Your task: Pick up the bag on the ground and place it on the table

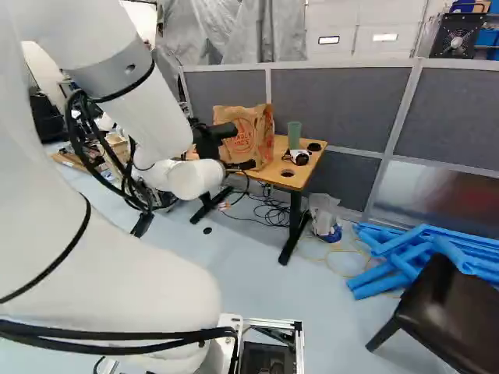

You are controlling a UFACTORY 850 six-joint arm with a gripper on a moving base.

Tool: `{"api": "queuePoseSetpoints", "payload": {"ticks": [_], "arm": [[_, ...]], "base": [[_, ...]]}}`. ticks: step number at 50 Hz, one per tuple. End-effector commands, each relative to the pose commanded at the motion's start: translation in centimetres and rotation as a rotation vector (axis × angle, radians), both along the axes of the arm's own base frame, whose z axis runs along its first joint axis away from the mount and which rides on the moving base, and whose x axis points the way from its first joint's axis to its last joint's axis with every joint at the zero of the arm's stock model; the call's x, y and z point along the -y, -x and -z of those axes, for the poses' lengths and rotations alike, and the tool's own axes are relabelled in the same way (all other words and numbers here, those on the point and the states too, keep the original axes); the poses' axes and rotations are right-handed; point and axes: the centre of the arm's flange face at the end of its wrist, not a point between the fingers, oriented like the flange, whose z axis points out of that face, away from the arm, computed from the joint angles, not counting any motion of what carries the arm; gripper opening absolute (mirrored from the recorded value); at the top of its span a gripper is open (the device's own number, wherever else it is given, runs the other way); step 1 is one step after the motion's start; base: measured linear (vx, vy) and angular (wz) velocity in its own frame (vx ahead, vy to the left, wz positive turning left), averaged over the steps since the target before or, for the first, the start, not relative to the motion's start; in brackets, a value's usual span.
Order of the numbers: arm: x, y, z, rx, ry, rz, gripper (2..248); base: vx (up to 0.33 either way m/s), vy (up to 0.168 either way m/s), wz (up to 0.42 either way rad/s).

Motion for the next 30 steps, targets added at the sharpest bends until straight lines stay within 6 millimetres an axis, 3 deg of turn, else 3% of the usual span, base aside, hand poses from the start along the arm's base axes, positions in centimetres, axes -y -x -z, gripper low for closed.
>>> {"api": "queuePoseSetpoints", "payload": {"ticks": [30], "arm": [[0.0,4.3,2.5,0.062,-0.085,0.032,247]], "base": [[0.0,0.0,0.0]]}}
